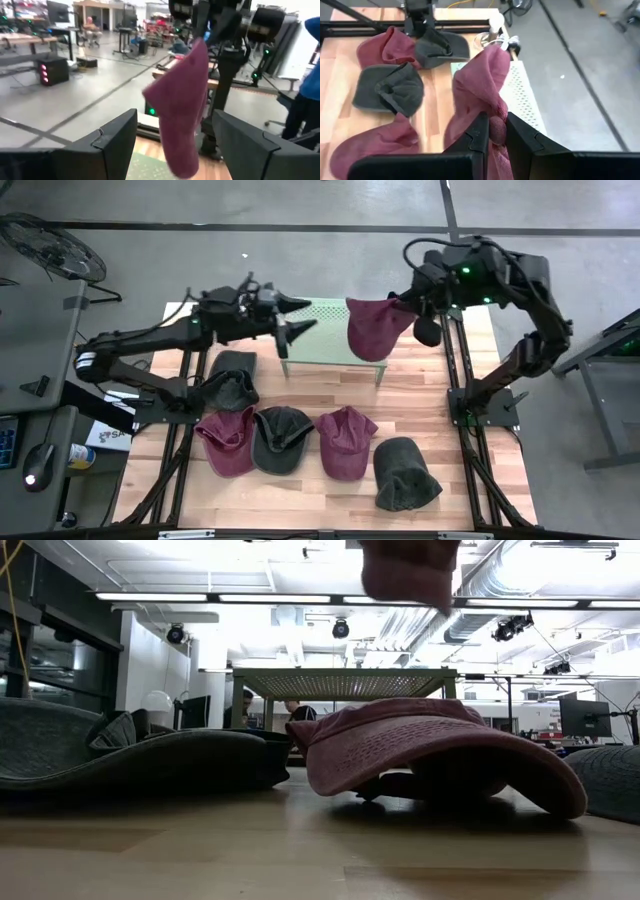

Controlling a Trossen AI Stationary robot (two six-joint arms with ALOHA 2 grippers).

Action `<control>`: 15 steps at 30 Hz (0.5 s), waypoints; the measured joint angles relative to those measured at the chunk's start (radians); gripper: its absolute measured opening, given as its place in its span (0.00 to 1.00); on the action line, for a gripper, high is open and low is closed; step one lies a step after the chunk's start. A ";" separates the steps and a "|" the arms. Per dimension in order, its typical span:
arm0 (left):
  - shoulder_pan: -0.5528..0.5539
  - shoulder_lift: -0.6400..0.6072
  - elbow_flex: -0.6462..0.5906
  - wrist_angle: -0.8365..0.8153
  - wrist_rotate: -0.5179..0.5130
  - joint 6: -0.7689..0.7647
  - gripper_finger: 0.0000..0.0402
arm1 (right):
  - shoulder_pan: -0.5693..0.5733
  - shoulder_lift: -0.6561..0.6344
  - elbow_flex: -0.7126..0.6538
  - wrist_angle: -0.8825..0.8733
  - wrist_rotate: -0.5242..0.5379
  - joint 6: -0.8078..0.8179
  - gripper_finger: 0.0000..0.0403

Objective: Pick & Place hat
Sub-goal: Put the top dark red cap on the shelf

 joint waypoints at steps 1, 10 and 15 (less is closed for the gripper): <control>0.000 -0.017 0.000 -0.017 -0.008 0.001 0.63 | -0.010 0.010 0.000 0.000 -0.018 -0.005 0.09; 0.000 -0.070 0.000 -0.095 -0.040 -0.006 0.63 | -0.080 0.101 0.000 -0.008 -0.093 -0.036 0.09; 0.000 -0.065 0.000 -0.114 -0.034 -0.010 0.63 | -0.105 0.134 0.000 -0.030 -0.108 -0.066 0.09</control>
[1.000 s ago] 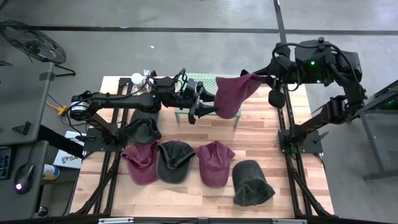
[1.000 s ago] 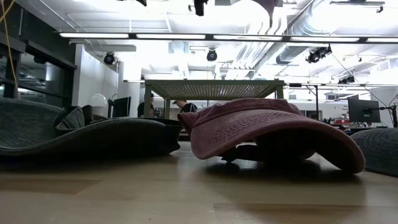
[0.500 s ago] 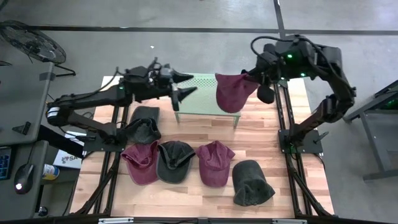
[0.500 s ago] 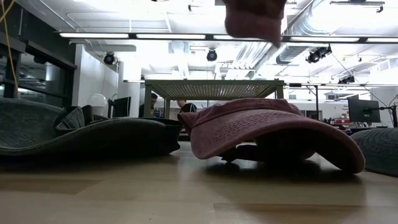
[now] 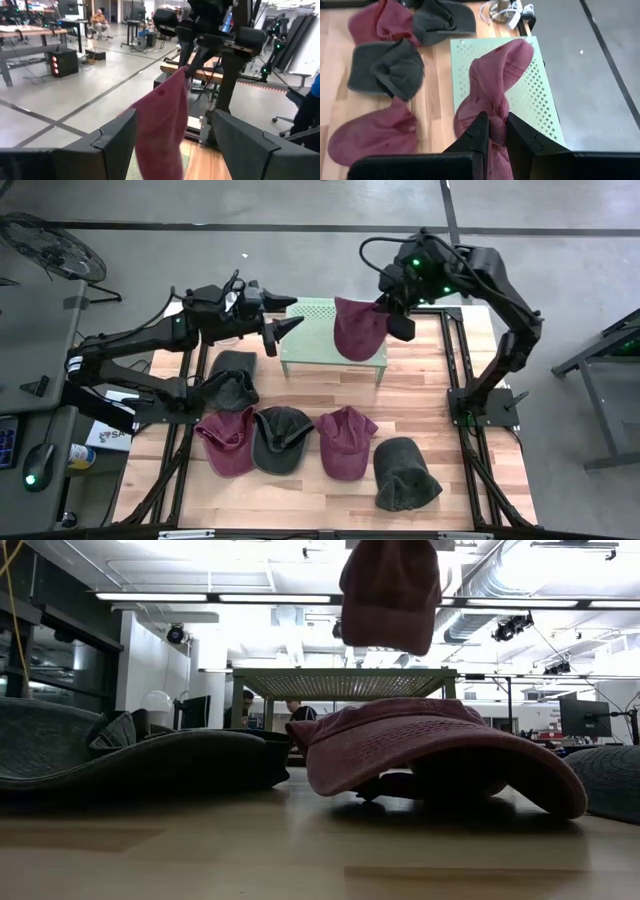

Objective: Pick & Place hat
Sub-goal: Put the top dark red cap on the shelf

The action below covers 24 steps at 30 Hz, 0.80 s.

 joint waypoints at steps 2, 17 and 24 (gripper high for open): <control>0.000 0.001 0.000 -0.001 0.009 -0.004 0.63 | -0.010 0.011 0.000 -0.008 -0.005 -0.018 0.09; 0.000 0.001 0.000 0.004 0.009 -0.014 0.63 | -0.079 0.075 0.000 -0.043 -0.043 -0.118 0.09; 0.000 0.001 0.000 0.004 0.009 -0.015 0.63 | -0.078 0.115 0.000 -0.037 -0.005 -0.136 0.09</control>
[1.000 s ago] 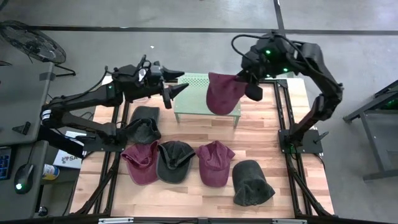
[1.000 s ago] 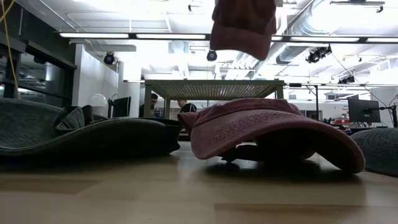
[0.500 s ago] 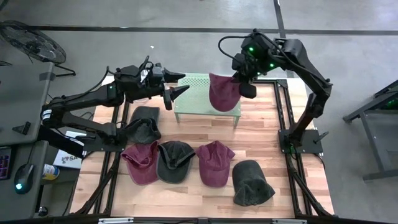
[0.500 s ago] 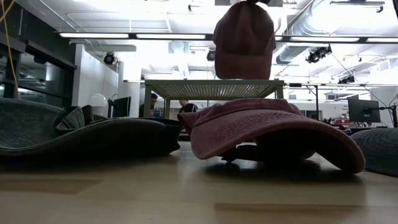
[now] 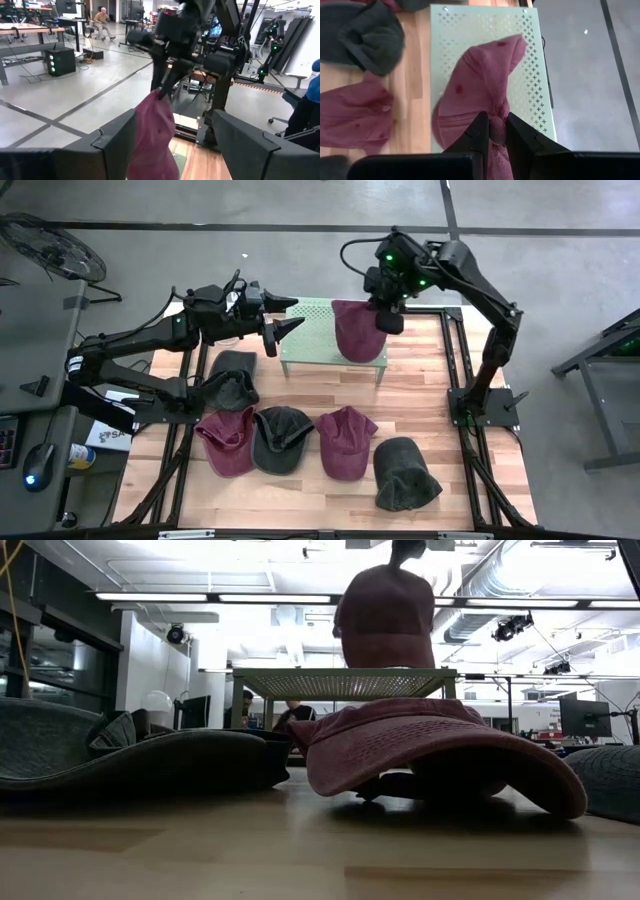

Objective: Pick & Place hat
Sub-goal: Put the top dark red cap on the shelf

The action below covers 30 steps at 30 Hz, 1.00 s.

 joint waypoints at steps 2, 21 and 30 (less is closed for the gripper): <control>0.000 0.000 0.000 0.000 0.000 -0.005 0.63 | 0.000 0.013 0.000 0.008 0.014 -0.003 0.09; 0.000 -0.002 0.000 0.012 0.005 -0.008 0.63 | -0.044 0.057 -0.046 0.030 0.059 0.031 0.09; 0.000 -0.002 0.000 0.028 0.006 -0.011 0.63 | -0.052 0.057 -0.177 0.083 0.059 0.029 0.09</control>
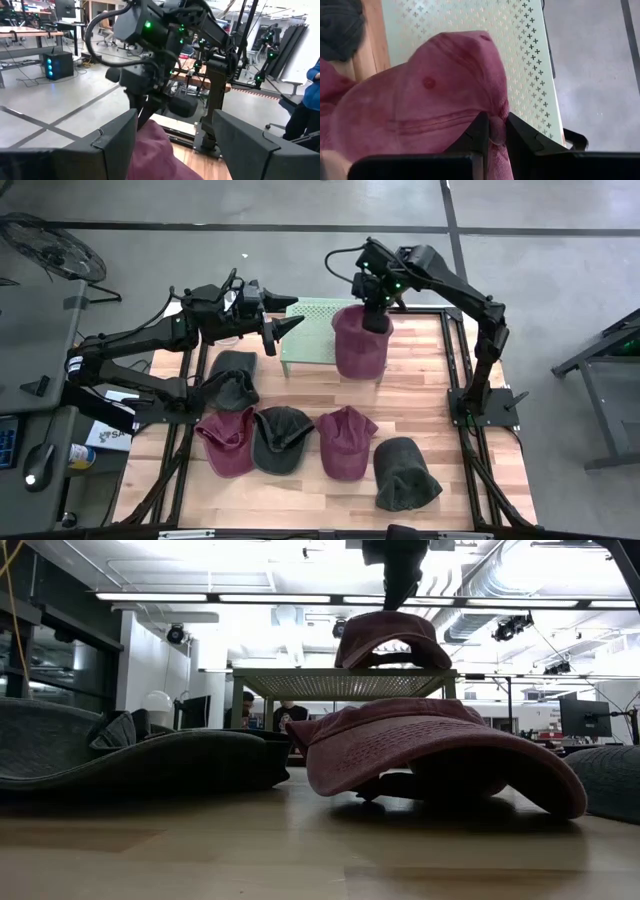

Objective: Pick & Place hat
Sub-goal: Put the top dark red cap on the shelf

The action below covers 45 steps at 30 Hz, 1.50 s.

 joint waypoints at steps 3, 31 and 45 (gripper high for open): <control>0.000 0.000 0.000 0.000 0.000 0.000 0.63 | -0.003 0.000 -0.025 0.046 0.008 -0.005 0.09; 0.000 0.000 0.000 -0.002 0.002 0.000 0.63 | -0.111 -0.002 -0.145 0.206 0.024 -0.159 0.09; 0.000 0.000 0.000 -0.002 0.002 -0.001 0.63 | -0.116 -0.002 -0.145 0.246 -0.005 -0.209 0.09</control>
